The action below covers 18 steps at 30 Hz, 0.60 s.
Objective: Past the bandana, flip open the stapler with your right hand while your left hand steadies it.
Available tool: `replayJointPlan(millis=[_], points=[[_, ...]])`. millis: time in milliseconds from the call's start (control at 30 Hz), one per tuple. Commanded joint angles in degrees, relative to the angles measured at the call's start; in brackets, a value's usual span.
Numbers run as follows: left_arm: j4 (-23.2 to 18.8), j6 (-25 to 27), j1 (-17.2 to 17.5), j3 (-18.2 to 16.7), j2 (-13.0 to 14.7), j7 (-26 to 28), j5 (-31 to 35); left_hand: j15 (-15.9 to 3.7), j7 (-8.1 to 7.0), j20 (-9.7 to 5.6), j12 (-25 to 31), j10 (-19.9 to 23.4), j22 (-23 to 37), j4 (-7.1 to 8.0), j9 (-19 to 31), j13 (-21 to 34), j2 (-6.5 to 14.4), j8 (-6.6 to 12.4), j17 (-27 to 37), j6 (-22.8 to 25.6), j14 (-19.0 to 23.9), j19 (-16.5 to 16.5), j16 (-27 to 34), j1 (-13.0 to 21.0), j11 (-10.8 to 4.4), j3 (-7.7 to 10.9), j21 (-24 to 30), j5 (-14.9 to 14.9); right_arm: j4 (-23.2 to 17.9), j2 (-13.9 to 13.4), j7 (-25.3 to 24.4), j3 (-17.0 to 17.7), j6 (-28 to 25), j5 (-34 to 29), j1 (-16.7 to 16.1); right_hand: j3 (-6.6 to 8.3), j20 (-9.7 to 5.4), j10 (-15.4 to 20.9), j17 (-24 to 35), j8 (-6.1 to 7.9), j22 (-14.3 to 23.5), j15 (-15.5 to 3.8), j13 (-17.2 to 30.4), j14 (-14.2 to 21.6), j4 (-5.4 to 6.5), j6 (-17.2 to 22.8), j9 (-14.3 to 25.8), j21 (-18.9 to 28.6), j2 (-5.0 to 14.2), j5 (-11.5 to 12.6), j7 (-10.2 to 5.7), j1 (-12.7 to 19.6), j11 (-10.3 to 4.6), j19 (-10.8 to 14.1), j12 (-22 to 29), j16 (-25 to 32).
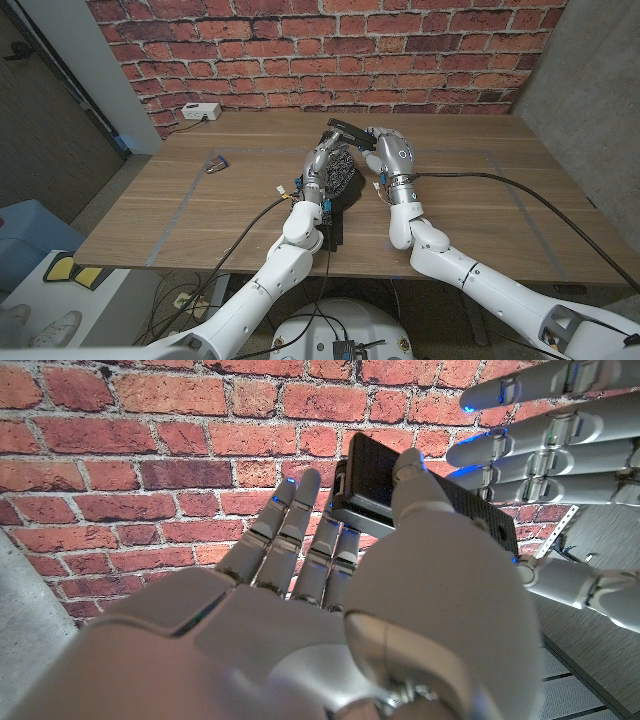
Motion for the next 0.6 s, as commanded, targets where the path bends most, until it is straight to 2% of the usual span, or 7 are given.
replayJointPlan(millis=[33,600], points=[[0.75,-0.41,-0.4,0.3,-0.24,-0.52,-0.01,-7.75,-2.14,-0.59,0.52,5.68,0.09,3.42,0.43,0.93,4.95,0.4,0.01,2.69,0.73,0.47,-0.05,5.55,-5.11,3.9,0.38,0.35,-0.63,-0.13,0.28,-0.02,-0.24,-0.3,-0.4,2.94,-1.01,6.52,0.11,0.56,-0.05,-10.2,-0.04,0.51,3.07,8.24,0.21,0.54,2.23,0.22,-7.34,1.99,-5.54,-0.05,0.15,-0.14],[0.93,-0.81,-0.15,0.2,-0.69,-0.06,-0.09,-8.01,-2.23,-0.76,0.67,6.43,0.05,3.75,1.22,1.13,4.66,0.85,0.16,3.18,1.74,0.15,0.06,6.27,-5.14,4.59,0.31,0.44,-0.66,-0.14,0.37,0.31,-0.35,-0.03,-0.57,2.13,0.68,6.9,-0.47,0.56,-0.23,-10.13,-1.43,0.28,2.54,8.68,-0.12,0.98,1.15,0.3,-6.93,1.98,-5.19,0.51,-0.62,-1.31]])
